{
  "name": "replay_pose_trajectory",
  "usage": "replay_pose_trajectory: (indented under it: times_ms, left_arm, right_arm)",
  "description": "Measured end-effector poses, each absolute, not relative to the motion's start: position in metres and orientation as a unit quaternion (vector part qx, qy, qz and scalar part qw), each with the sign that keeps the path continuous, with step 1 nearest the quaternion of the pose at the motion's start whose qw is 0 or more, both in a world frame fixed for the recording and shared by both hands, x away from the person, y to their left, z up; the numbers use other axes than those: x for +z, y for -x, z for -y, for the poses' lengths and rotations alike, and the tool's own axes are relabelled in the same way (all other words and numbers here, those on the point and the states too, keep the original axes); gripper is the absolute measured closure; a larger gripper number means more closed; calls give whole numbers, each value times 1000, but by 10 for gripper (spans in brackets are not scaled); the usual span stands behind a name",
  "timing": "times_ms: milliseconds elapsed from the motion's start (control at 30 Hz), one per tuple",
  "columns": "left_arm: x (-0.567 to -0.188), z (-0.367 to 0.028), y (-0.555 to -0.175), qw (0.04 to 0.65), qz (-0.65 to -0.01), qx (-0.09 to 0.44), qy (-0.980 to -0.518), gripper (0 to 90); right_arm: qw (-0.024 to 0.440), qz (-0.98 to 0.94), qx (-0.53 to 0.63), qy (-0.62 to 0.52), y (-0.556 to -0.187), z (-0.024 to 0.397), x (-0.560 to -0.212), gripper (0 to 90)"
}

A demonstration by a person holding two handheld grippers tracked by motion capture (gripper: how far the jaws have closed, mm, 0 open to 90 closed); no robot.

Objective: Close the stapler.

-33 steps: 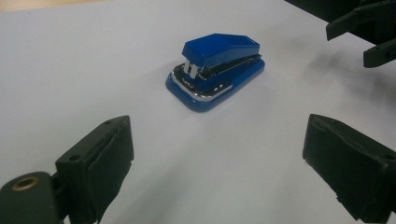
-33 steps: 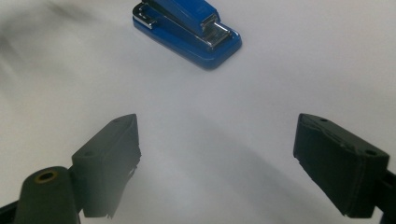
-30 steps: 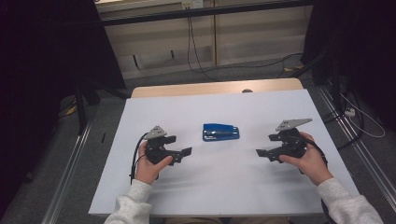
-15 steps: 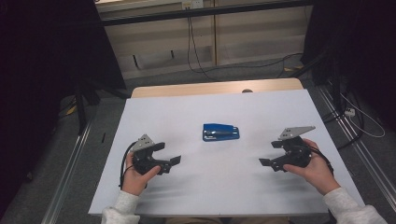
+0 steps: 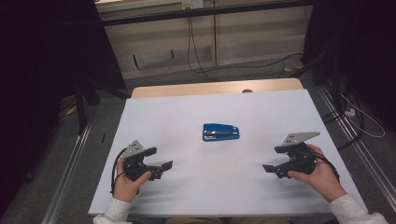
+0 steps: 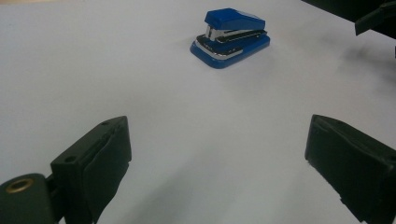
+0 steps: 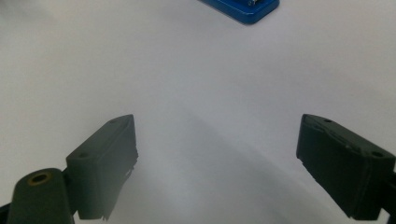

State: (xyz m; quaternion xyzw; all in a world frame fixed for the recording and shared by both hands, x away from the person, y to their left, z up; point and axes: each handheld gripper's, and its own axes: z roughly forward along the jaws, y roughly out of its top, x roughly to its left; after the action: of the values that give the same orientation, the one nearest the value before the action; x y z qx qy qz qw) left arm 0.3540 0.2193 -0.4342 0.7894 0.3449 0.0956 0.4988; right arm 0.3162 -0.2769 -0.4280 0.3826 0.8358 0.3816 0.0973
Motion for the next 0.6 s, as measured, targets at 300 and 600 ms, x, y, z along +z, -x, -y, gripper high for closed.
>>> replay_pose_trajectory:
  times_ms: [300,600]
  left_arm:
    - [-435,-230,-345,496,-344,102,-791,72]
    - [-437,-238,-339,495,-350,110,-788,72]
  right_arm:
    - [96,-832,386,-386,-310,284,-427,117]
    - [97,-829,391,-388,-307,289,-427,117]
